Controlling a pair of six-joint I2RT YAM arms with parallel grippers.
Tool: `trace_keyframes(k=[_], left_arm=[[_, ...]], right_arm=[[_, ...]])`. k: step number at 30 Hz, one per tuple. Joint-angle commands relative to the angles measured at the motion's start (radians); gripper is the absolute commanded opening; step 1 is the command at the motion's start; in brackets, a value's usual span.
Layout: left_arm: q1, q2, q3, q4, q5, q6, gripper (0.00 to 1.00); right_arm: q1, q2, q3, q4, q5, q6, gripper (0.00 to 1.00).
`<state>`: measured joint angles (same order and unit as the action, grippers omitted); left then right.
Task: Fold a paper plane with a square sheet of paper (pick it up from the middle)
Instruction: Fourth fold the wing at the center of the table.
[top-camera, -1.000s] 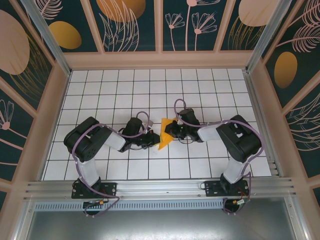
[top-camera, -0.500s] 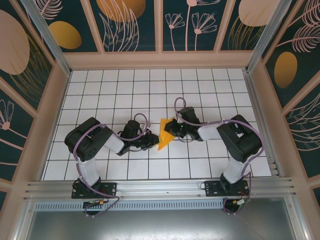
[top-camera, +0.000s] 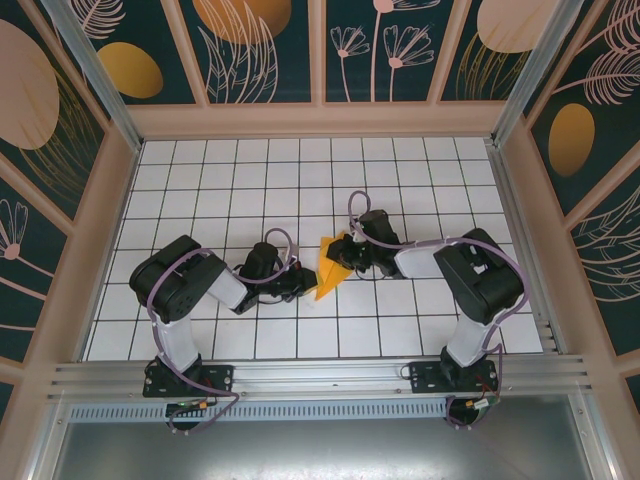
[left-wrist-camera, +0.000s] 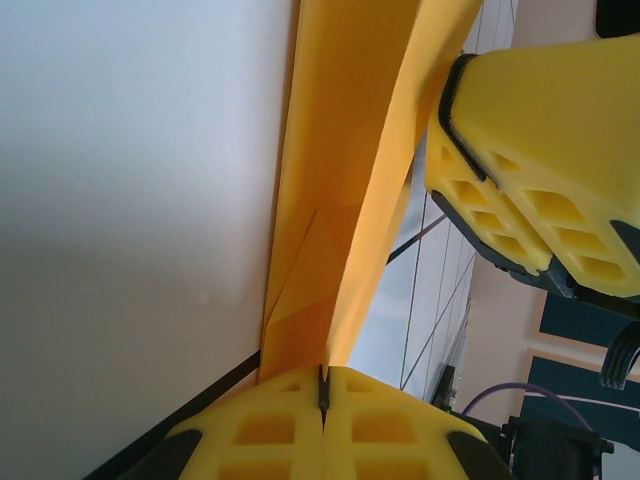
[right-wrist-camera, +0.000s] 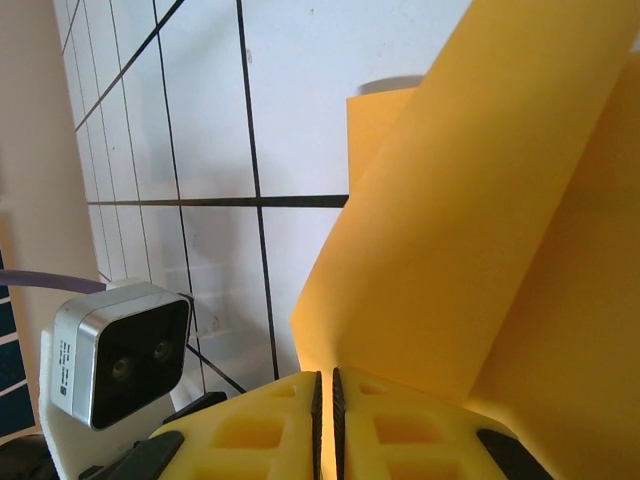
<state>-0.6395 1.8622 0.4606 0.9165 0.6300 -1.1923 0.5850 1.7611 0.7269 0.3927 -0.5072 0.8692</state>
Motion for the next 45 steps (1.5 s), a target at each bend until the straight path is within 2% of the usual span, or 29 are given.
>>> trace_keyframes(k=[1,18,29,31,33,41,45], left_arm=[[0.008,0.031,0.006,-0.020,-0.007,-0.006,0.00],[0.008,0.029,0.038,-0.139,-0.021,0.021,0.00],[0.008,0.025,0.007,-0.096,-0.030,0.014,0.00],[0.008,-0.002,-0.002,-0.094,-0.040,0.020,0.06],[0.008,-0.038,0.004,-0.135,-0.053,0.051,0.10],[0.006,-0.098,0.065,-0.366,-0.057,0.165,0.15],[0.000,-0.105,0.061,-0.363,-0.035,0.169,0.09]], right_arm=[[0.008,0.025,0.030,-0.009,-0.031,-0.022,0.15],[0.010,0.096,0.054,-0.042,0.023,-0.011,0.15],[0.011,0.120,0.059,-0.068,0.015,-0.023,0.14],[0.010,0.128,0.068,-0.101,0.025,-0.033,0.14],[0.011,0.131,0.064,-0.103,0.024,-0.034,0.14],[0.014,0.135,0.055,-0.096,0.021,-0.033,0.14],[0.018,0.135,0.057,-0.096,0.021,-0.032,0.14]])
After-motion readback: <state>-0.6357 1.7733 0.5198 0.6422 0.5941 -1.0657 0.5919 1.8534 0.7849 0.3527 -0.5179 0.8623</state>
